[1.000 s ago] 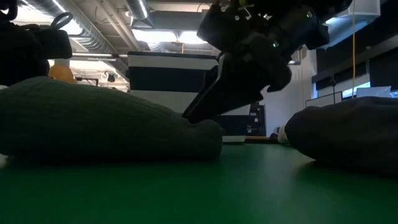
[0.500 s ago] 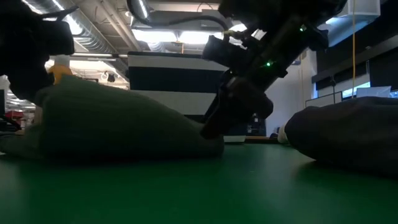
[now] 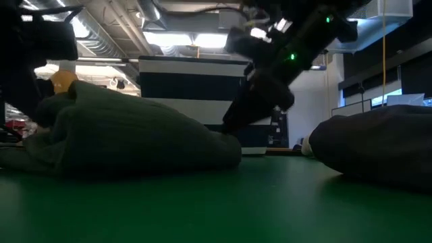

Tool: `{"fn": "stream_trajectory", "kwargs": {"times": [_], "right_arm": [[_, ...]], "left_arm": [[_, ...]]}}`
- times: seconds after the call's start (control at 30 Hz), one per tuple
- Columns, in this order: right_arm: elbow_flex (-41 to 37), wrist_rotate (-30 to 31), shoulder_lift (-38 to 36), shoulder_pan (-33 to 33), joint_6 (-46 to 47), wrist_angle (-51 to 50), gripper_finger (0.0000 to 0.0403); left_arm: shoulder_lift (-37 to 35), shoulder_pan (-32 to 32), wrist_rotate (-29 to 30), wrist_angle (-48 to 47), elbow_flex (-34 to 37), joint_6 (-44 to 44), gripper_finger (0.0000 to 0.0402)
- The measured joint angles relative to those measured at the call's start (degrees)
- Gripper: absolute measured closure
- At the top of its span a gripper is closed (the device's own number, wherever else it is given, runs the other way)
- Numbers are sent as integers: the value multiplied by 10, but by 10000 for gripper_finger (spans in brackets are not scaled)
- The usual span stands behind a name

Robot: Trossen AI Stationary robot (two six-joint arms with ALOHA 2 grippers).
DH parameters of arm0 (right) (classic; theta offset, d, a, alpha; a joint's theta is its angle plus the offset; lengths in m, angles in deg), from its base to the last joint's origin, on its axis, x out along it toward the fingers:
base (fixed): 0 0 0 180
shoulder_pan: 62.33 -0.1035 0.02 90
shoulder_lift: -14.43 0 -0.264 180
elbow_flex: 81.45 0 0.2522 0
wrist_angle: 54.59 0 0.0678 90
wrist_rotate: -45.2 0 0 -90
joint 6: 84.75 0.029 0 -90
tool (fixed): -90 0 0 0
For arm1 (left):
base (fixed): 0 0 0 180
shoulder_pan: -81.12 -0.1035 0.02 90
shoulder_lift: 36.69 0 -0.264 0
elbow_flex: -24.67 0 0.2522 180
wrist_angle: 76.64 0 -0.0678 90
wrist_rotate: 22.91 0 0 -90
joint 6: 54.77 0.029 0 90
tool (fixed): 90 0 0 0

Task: Fold laundry
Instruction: Stack the green polo on the black shorts

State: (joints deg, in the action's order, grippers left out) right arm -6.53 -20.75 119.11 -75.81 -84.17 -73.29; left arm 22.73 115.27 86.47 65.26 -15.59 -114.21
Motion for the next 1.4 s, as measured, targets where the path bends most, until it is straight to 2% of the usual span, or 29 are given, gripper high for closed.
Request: {"fn": "stream_trajectory", "kwargs": {"times": [0.1, 0.27, 0.37, 0.53, 0.73, 0.97, 1.4], "right_arm": [[0, -8, -21, 0, 3, -1, 72], [0, -69, -34, -6, 9, 13, 72], [0, -87, -34, -18, 5, 26, 72], [0, -102, -20, -42, -22, 62, 72], [0, -84, 8, -55, -82, 83, 72], [0, -81, 27, -56, -112, 106, 72], [0, -86, 31, -57, -249, 122, 72]], "left_arm": [[-3, 0, 21, -57, -23, 11, 237], [-12, 0, 81, -132, -56, 28, 237], [-13, -1, 114, -144, -56, 44, 237], [-14, -22, 133, -163, -55, 50, 237], [-13, -58, 130, -159, -37, 63, 237], [-13, -88, 119, -151, -35, 71, 237], [-21, -180, -11, -122, -34, 171, 237]]}}
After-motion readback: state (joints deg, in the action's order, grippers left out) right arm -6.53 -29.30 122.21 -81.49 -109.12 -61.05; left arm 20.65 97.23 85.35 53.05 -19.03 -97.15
